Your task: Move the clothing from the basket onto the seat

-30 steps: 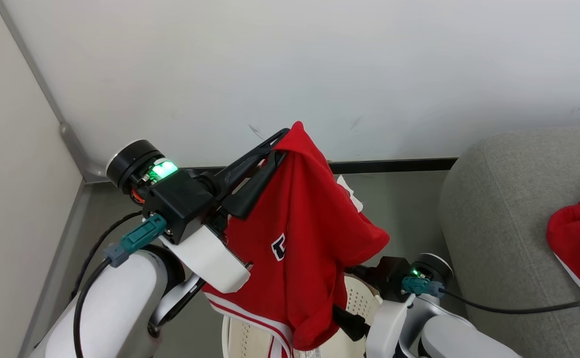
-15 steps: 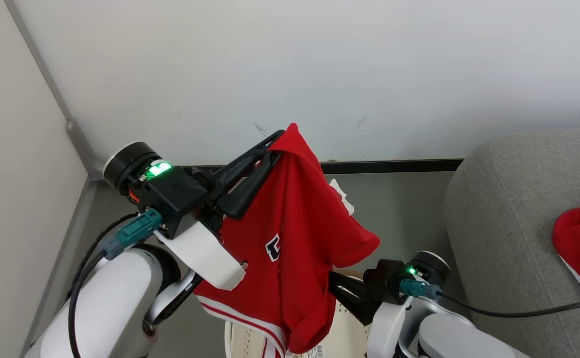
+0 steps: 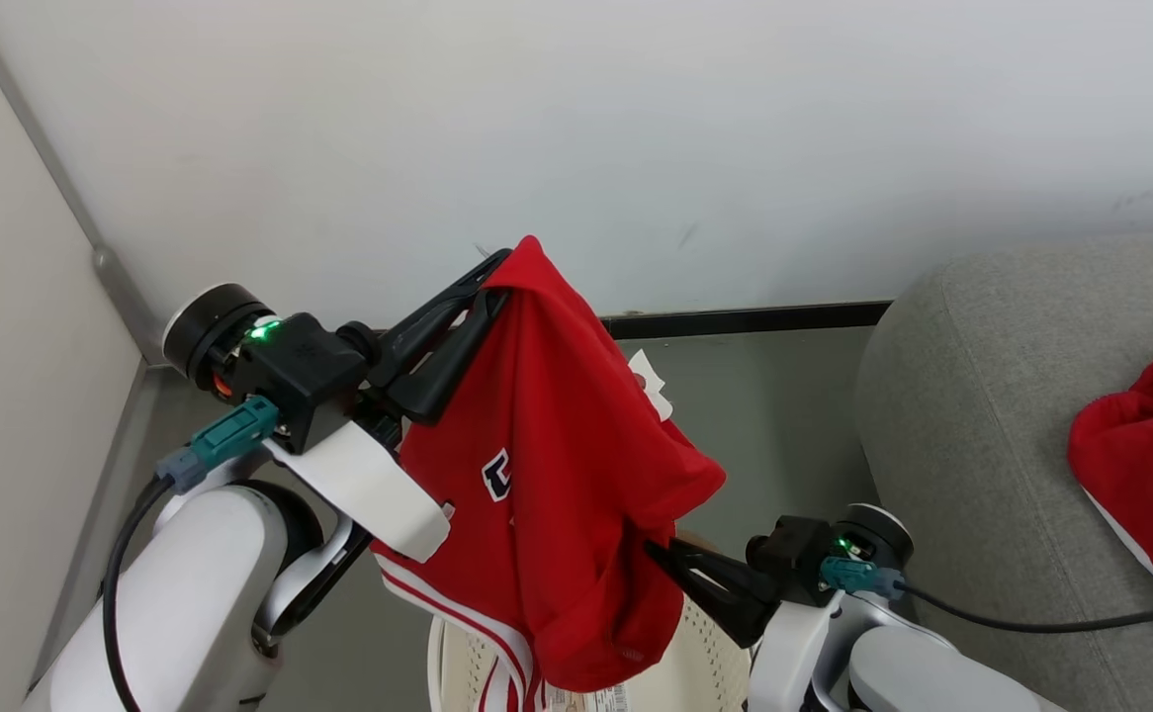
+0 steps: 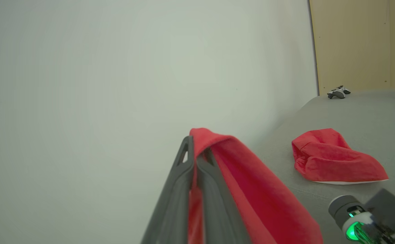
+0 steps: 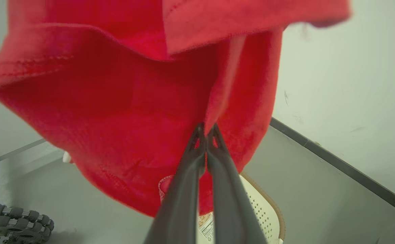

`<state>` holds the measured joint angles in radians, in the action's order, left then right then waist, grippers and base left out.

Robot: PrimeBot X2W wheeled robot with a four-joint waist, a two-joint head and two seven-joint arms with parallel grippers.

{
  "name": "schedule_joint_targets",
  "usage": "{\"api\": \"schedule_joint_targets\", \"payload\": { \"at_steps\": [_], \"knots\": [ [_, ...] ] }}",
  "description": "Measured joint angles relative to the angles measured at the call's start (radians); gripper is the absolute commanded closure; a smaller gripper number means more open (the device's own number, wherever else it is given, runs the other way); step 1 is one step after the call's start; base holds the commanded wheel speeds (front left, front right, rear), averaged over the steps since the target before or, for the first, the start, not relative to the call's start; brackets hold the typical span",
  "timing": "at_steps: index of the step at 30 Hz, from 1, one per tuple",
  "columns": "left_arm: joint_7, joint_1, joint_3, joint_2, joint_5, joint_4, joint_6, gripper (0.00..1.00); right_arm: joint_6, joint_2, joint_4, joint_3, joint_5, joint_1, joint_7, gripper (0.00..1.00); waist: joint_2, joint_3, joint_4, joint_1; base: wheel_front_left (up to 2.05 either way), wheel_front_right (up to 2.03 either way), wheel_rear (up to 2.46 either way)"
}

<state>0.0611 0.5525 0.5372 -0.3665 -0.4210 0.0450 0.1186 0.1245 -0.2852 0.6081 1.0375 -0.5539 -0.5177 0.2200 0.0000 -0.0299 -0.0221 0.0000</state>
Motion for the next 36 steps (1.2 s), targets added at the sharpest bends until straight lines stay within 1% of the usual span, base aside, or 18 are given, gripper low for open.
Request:
{"api": "schedule_joint_targets", "payload": {
  "at_steps": [5, 10, 15, 24, 29, 36],
  "knots": [
    [0.001, -0.019, -0.005, -0.001, -0.008, 0.014, -0.004, 1.0, 0.0, -0.004, -0.003, -0.009, -0.022, -0.001, 0.009, 1.0, 0.0, 0.003, -0.011, 0.0, 0.0, 0.0, 0.0],
    [0.001, -0.022, -0.017, -0.005, -0.017, 0.037, -0.006, 1.0, 0.0, -0.011, -0.012, -0.035, -0.038, -0.001, 0.019, 1.0, 0.0, 0.006, -0.017, 0.0, 0.0, 0.0, 0.0],
    [0.001, -0.05, -0.029, -0.008, -0.02, 0.061, -0.016, 1.0, 0.0, -0.015, -0.033, -0.063, -0.07, 0.0, 0.021, 1.0, 0.0, 0.009, -0.021, 0.0, 0.0, 0.0, 0.0],
    [0.016, -0.089, -0.028, -0.003, -0.043, 0.088, -0.023, 1.0, 0.0, -0.017, -0.102, -0.133, -0.116, 0.0, 0.028, 1.0, 0.0, 0.011, -0.033, 0.0, 0.0, 0.0, 0.0],
    [0.028, -0.109, -0.023, 0.006, -0.044, 0.1, -0.023, 1.0, 0.0, -0.03, -0.141, -0.172, -0.116, 0.0, 0.028, 1.0, 0.0, 0.013, -0.036, 0.0, 0.0, 0.0, 0.0],
    [0.047, -0.135, -0.012, 0.023, -0.051, 0.111, -0.023, 1.0, 0.0, -0.043, -0.189, -0.255, -0.116, 0.0, 0.028, 1.0, 0.0, 0.016, -0.039, 0.0, 0.0, 0.0, 0.0]
  ]
}}
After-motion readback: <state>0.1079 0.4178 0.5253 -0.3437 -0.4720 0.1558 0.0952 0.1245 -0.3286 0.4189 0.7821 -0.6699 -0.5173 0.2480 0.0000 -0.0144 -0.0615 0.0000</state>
